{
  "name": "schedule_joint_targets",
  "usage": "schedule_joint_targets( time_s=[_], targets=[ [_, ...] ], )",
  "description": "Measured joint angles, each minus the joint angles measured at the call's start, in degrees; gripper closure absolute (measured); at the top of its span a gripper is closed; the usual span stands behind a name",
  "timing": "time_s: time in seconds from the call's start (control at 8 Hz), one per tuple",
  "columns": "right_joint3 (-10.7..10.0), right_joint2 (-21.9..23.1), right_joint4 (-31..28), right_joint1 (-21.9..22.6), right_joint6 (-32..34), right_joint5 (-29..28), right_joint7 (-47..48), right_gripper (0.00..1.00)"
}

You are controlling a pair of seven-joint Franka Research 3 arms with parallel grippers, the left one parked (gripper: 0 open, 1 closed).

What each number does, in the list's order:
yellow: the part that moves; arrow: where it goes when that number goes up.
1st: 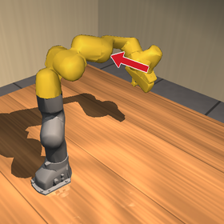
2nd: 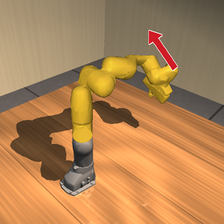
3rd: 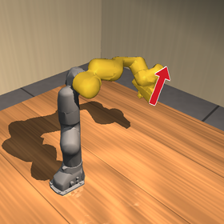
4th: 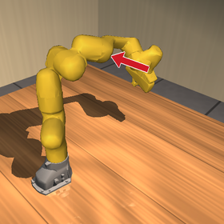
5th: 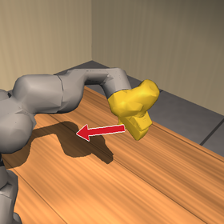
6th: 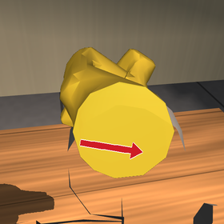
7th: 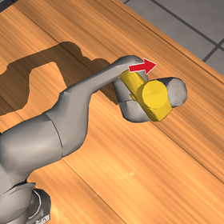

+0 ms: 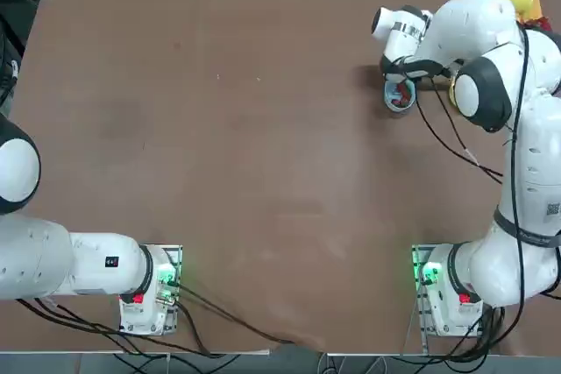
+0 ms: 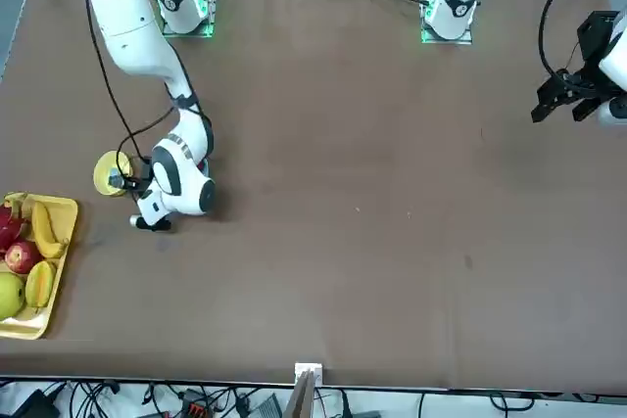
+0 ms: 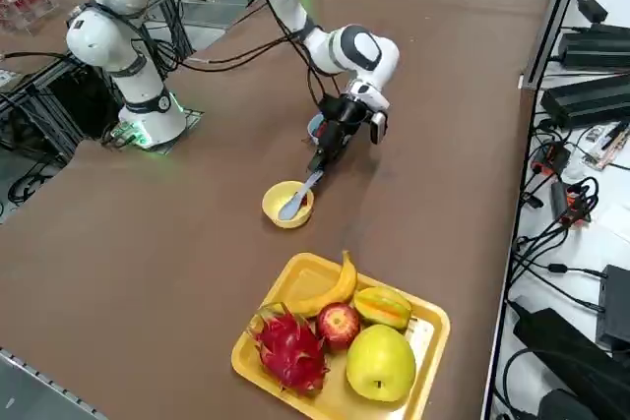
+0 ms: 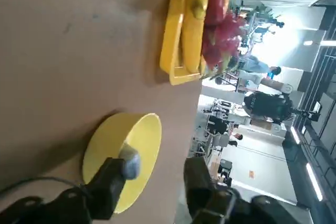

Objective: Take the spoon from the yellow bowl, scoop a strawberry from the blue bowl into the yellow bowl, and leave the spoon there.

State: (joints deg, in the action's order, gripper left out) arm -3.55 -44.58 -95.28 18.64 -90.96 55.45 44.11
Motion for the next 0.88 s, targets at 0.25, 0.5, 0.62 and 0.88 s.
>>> schedule_joint_targets(
  time_s=[0.25, 0.5, 0.62, 0.88],
  targets=[
    [0.03, 0.00, 1.48, 0.00, 0.15, -0.22, -0.02, 0.02],
    [0.15, -0.02, 2.33, 0.01, 0.01, -3.17, 0.06, 0.01],
    [0.31, 0.01, 3.93, 0.03, 0.01, -5.15, 0.06, 0.01],
    [0.54, 0.26, 7.75, 0.22, 0.20, -8.66, -1.13, 0.01]
  ],
)
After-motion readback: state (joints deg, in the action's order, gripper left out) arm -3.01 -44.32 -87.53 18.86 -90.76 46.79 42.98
